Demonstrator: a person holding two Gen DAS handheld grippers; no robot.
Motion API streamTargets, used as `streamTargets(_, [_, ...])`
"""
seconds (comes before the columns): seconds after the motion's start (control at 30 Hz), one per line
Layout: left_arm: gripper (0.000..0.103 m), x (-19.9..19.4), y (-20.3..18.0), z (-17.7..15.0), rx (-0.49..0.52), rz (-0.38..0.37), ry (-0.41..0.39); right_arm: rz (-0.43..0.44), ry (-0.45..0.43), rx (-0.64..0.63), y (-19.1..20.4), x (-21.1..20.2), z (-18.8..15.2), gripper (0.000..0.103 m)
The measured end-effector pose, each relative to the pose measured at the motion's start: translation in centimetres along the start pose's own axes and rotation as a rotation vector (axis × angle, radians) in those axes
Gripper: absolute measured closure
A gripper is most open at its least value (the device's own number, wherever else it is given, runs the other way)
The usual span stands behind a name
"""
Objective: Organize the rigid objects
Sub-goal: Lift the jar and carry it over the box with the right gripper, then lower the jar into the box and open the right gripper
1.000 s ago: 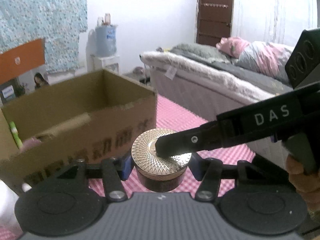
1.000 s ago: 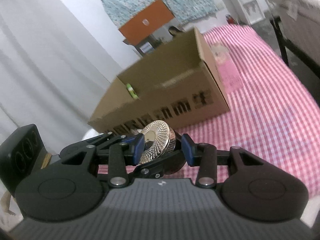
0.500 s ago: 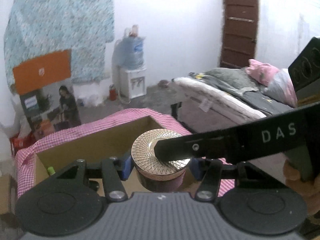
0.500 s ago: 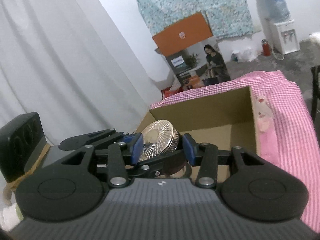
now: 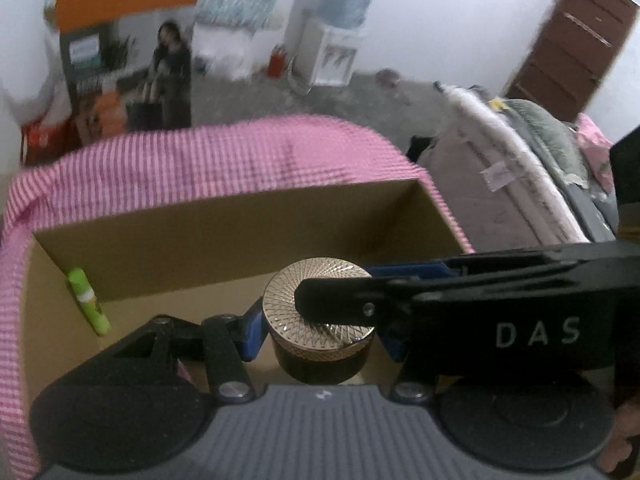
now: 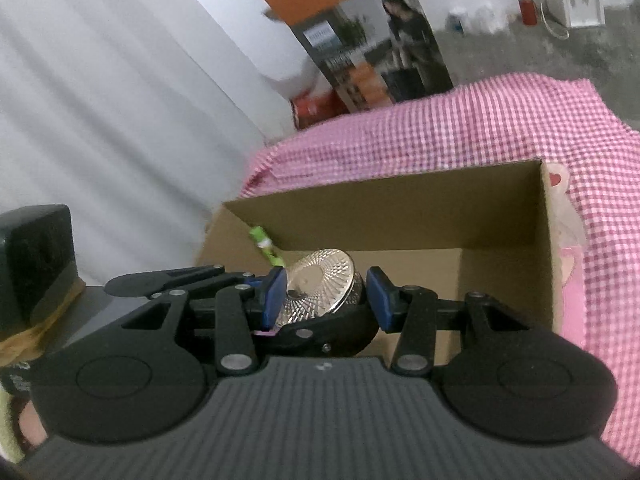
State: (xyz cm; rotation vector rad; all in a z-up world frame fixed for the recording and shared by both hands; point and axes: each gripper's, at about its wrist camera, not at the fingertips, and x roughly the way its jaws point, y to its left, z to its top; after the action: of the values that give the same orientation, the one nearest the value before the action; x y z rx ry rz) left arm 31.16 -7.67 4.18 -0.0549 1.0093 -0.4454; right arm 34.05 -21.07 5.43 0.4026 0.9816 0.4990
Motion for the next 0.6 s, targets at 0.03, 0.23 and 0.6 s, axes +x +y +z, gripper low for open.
streamTargets(0.03, [0.046, 0.7, 0.5, 0.3, -0.017, -0.001, 0.016, -0.007, 0.016, 0.006, -0.3, 0.8, 0.3, 0.059])
streamTargets(0.23, [0.046, 3.8, 2.0, 0.9, -0.065, 0.033, 0.077, -0.026, 0.087, 0.029, -1.7, 4.5, 1.5, 0.059])
streamTargets(0.6, [0.046, 7.1, 3.4, 1.5, -0.150, 0.043, 0.135, -0.047, 0.134, 0.058, -3.9, 8.7, 2.5, 0.059])
